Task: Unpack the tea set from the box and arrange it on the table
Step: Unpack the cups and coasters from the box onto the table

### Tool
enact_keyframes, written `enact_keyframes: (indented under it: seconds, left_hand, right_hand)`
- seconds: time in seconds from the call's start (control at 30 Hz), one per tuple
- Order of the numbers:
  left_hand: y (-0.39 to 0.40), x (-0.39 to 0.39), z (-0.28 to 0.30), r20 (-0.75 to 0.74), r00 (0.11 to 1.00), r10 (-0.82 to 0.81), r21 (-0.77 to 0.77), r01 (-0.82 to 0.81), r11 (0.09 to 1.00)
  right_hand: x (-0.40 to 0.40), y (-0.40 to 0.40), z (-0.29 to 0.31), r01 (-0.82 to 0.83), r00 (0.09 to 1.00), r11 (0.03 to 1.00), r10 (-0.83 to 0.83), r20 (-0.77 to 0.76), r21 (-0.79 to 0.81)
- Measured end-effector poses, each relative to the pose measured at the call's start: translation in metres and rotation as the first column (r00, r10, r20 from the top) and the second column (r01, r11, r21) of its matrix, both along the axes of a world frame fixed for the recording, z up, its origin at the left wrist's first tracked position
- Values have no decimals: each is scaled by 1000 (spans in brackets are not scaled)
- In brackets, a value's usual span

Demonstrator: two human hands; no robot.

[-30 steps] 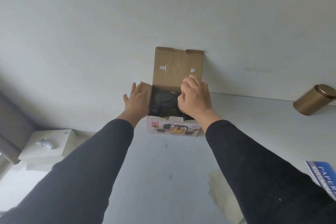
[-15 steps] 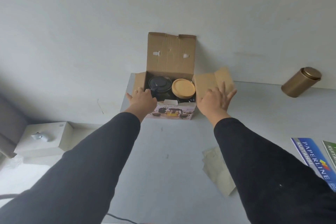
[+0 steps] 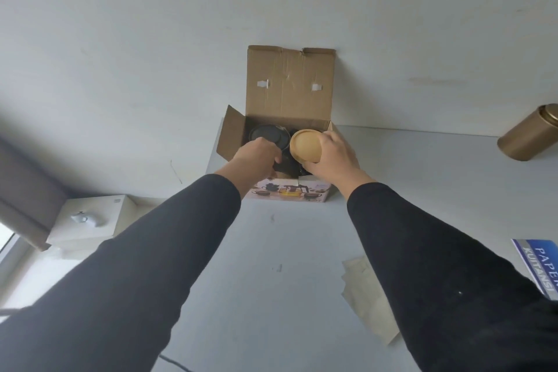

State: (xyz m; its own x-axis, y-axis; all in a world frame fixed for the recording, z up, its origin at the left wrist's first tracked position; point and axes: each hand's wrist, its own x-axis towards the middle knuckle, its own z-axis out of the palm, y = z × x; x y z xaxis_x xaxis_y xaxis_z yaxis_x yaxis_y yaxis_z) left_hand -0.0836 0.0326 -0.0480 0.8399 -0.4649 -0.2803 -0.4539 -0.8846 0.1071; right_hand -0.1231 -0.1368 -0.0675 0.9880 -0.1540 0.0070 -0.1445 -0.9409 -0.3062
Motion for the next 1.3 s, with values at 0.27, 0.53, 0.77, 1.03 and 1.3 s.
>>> enact_keyframes:
  seconds: [0.27,0.53,0.77,1.03,1.3]
  left_hand:
    - [-12,19,-6,-102,984,-146,205,165,965]
    - [-19,30,-11,-160,972,-172,232,207,950]
    - [-29,30,2,-150,935,-321,274,351,895]
    - [-34,27,-4,-122,911,-394,351,410,842]
    - [-19,19,-10,-6,943,-334,315,318,894]
  right_hand:
    - [28,-5,-6,-32,983,992,53,-173,118]
    - [41,-9,-6,-71,968,993,90,-234,91]
    - [46,-10,-2,-80,957,989,110,-267,122]
    - [48,-10,0,-82,954,989,113,-277,121]
    - [45,-7,2,-62,966,988,95,-241,143]
